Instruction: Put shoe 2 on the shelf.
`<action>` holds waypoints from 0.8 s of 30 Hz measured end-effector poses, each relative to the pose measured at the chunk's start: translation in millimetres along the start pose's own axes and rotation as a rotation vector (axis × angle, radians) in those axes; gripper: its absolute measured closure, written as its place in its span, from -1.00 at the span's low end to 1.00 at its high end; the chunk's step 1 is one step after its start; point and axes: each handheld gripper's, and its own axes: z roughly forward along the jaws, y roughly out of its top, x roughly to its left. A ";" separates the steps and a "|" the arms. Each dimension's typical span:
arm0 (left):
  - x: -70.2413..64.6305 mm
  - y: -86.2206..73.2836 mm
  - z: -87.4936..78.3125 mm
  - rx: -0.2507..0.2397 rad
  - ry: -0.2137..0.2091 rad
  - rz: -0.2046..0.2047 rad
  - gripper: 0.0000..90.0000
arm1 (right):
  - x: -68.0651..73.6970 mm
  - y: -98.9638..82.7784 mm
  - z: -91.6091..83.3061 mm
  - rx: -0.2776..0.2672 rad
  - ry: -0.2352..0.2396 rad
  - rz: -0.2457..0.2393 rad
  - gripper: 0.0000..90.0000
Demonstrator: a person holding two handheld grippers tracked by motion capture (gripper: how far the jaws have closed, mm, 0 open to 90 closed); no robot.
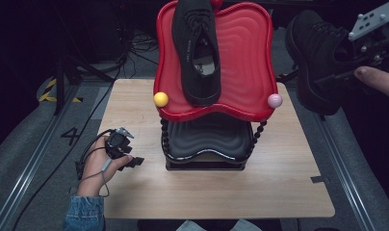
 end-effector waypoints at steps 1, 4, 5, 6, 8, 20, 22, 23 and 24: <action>1.0 -0.7 -0.4 -0.003 0.001 0.004 -0.29 | 1.1 3.5 -0.1 -0.003 -0.001 -0.012 0.91; 1.2 -2.7 -1.7 -0.008 -0.001 -0.005 -0.29 | 6.7 15.5 -0.5 -0.009 0.000 -0.035 0.91; 1.2 -2.9 -1.9 -0.010 -0.002 -0.004 -0.29 | 8.2 18.8 -0.6 -0.010 0.001 -0.045 0.91; 1.2 -3.0 -2.1 -0.010 -0.002 -0.004 -0.29 | 9.8 22.1 -0.7 -0.011 0.002 -0.053 0.91; 1.0 -2.9 -1.9 -0.010 -0.003 -0.004 -0.29 | 13.3 27.8 -0.7 -0.014 -0.003 -0.064 0.91; 1.1 -2.5 -1.7 -0.008 -0.011 -0.005 -0.29 | 34.1 64.0 8.4 -0.020 -0.007 -0.134 0.91; 1.8 -2.6 -1.7 -0.011 -0.011 -0.002 -0.29 | 36.8 69.3 10.8 -0.016 -0.005 -0.145 0.91; 2.3 -2.8 -1.9 -0.011 -0.010 0.000 -0.29 | 37.8 71.2 11.8 -0.015 -0.006 -0.149 0.91; 2.5 -2.8 -2.0 -0.012 -0.010 0.000 -0.29 | 39.9 74.9 13.9 -0.013 -0.006 -0.153 0.91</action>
